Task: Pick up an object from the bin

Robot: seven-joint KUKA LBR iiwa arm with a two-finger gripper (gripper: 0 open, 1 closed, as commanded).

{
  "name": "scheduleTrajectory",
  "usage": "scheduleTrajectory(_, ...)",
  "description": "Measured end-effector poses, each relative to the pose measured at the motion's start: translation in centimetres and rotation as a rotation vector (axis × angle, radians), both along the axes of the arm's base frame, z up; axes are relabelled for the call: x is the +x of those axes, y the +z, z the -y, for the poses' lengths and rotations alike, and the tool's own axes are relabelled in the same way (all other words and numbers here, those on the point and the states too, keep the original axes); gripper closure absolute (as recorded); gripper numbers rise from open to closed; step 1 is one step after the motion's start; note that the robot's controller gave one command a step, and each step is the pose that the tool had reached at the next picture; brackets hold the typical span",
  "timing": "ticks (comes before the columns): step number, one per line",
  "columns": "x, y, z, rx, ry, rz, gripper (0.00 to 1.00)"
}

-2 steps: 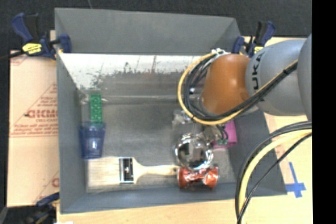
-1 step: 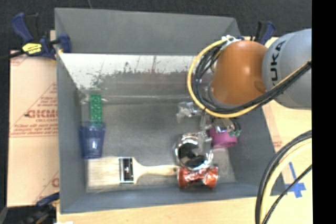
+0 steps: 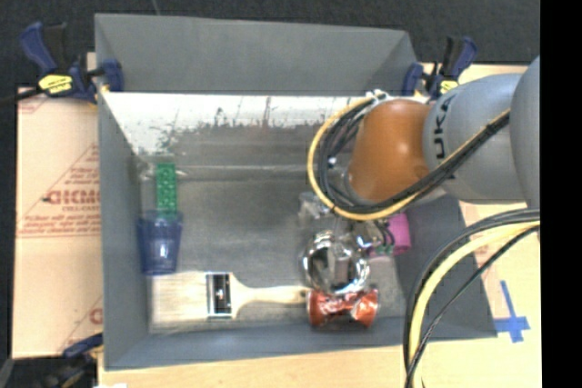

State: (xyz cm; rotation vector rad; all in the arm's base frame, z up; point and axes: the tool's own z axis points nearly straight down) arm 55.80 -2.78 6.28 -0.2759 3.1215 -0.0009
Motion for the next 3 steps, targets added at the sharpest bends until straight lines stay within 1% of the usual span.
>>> scheduleTrajectory(1, -1.2, 0.8, 0.2, -0.004, 0.35, 0.017, 0.0)
scheduleTrajectory(2, 0.3, 0.4, 0.1, -0.001, 0.018, 0.01, 1.0)
scheduleTrajectory(3, 0.3, 0.4, 0.1, -0.001, 0.018, 0.01, 1.0)
